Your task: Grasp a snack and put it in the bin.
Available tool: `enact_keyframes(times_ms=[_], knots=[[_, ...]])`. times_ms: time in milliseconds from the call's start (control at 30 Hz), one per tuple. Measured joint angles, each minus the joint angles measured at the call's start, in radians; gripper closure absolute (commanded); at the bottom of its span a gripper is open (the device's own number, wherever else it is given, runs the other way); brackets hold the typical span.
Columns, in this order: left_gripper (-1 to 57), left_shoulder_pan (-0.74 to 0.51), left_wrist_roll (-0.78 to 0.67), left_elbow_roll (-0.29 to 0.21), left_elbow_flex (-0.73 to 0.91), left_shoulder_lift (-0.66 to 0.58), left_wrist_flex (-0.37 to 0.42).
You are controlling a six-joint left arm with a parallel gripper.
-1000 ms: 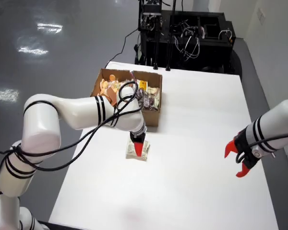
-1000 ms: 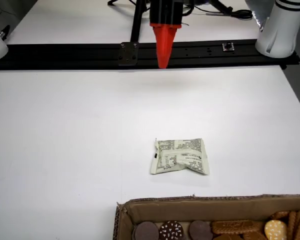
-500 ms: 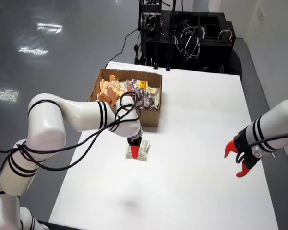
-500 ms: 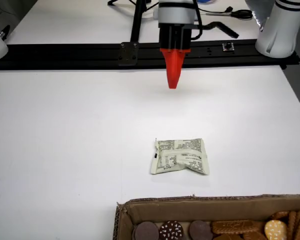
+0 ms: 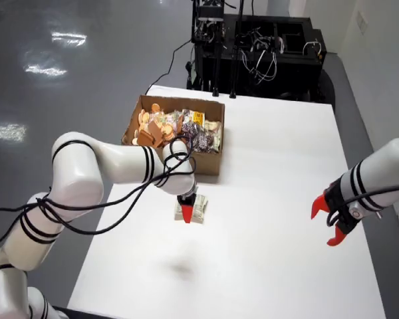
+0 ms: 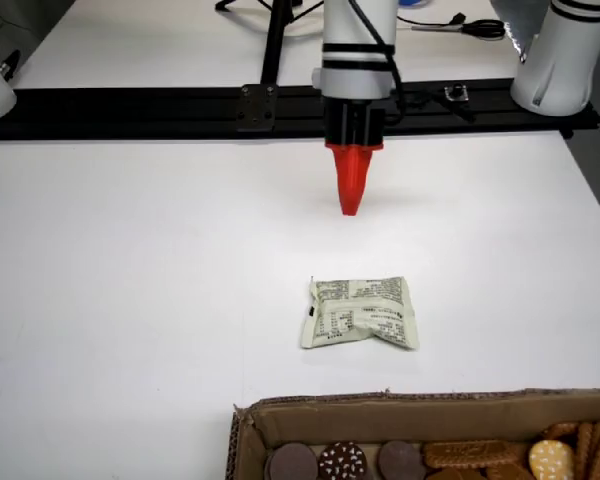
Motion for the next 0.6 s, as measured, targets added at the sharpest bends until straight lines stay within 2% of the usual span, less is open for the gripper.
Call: enact_keyframes(times_ms=[600], knots=[[6.7,0.05,-0.001,0.043,-0.006,0.055,-0.091]])
